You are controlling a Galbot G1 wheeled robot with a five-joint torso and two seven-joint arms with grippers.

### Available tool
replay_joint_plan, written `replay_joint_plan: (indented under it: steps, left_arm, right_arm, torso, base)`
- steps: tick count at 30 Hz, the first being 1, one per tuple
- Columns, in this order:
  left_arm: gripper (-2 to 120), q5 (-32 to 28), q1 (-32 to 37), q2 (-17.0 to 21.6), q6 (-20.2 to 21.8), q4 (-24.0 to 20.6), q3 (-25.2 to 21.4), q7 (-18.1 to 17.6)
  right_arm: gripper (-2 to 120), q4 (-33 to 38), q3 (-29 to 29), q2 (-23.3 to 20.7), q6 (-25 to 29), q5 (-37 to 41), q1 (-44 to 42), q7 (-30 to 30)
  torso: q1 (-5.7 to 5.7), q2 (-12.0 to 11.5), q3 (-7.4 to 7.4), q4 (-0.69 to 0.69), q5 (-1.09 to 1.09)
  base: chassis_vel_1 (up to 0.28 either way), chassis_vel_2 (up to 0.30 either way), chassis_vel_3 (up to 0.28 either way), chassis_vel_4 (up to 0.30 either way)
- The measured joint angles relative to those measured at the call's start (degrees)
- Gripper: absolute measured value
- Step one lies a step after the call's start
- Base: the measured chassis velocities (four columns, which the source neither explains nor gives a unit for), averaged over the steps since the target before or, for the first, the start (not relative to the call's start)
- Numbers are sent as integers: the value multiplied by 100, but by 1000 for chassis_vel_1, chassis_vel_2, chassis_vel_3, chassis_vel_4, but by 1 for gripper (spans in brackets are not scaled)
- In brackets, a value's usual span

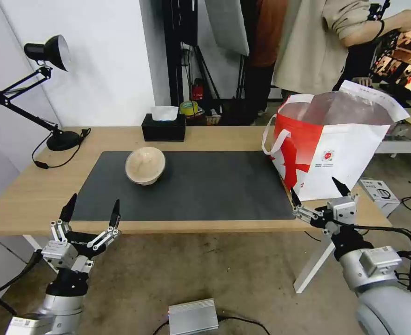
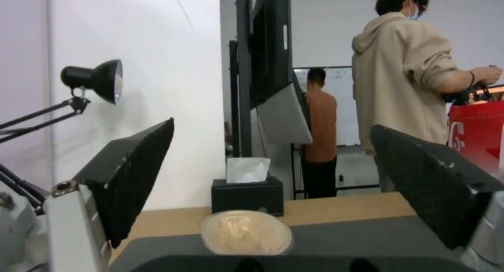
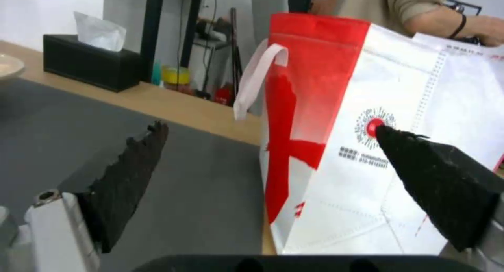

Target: Pick up the trash from the table and place it into the takeout bag.

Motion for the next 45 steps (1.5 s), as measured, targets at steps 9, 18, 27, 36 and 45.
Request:
replay_joint_plan:
  steps: [9,18,27,36,45]
  left_arm:
    - [100,8,13,-37,12,-50,5,5]
    - [100,12,72,-48,12,-68,2,22]
    - [100,25,61,-36,10,-52,3,27]
    - [100,27,-11,17,98,-44,11,27]
    - [100,125,-230,133,277,-4,116,20]
  right_arm:
    - [100,186,28,387,56,-222,-273,-101]
    - [100,466,180,599,301,-327,-607,-252]
    - [100,492,242,678,430,-527,-700,-409]
    - [100,413,188,697,569,-725,-700,-539]
    - [100,394,180,698,581,-730,-700,-553]
  torso:
    - [1,0,1,-1,0]
    - [1,0,0,-1,0]
    - [1,0,0,-1,0]
    - [1,0,0,-1,0]
    - [1,0,1,-1,0]
  base:
    - [0,0,0,0]
    - [0,0,0,0]
    - [0,0,0,0]
    - [0,0,0,0]
    - [0,0,0,0]
